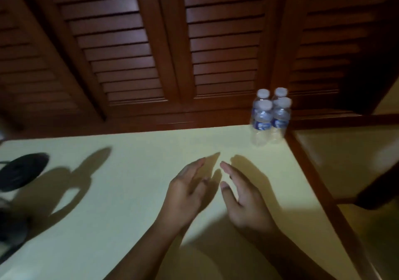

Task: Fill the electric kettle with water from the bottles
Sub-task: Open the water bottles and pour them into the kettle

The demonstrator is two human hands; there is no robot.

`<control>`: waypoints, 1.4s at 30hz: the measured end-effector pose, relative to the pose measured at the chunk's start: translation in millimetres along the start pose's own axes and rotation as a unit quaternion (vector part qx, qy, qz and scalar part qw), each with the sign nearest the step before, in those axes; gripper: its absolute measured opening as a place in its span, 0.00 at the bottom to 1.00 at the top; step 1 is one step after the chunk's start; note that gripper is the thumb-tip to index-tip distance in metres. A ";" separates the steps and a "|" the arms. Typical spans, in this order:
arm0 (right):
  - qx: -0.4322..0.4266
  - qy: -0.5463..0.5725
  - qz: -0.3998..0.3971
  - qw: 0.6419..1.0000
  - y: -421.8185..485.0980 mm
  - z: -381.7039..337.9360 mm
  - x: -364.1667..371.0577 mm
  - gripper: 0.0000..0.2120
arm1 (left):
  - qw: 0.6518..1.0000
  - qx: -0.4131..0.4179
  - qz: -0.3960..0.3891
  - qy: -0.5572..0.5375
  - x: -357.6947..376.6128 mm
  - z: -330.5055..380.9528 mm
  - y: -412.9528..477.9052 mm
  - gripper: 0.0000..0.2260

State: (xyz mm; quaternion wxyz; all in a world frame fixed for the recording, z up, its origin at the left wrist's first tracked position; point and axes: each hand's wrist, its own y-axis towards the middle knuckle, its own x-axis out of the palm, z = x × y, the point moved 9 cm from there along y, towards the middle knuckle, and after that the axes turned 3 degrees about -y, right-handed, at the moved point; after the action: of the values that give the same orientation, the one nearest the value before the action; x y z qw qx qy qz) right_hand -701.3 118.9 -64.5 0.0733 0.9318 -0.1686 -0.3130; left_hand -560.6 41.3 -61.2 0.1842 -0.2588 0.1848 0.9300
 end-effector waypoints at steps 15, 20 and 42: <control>-0.230 0.117 -0.257 0.931 -100.0 -200.2 246.6 0.21 | 0.954 -0.140 0.246 0.104 -253.6 -94.7 -252.0 0.20; -0.267 0.133 -0.287 0.910 -133.1 -264.7 316.1 0.20 | 0.933 -0.158 0.308 0.095 -327.3 -123.5 -307.6 0.19; -0.299 -0.322 -0.327 0.836 -126.1 -385.1 579.2 0.34 | 0.877 -0.187 0.442 0.019 -577.6 -303.8 -288.8 0.26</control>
State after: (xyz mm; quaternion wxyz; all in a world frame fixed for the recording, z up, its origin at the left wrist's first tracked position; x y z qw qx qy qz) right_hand -0.5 39.8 -113.1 0.1835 0.7118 0.2339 -0.6364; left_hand 152.6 14.8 -57.9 -0.3014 -0.1973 0.1064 0.9268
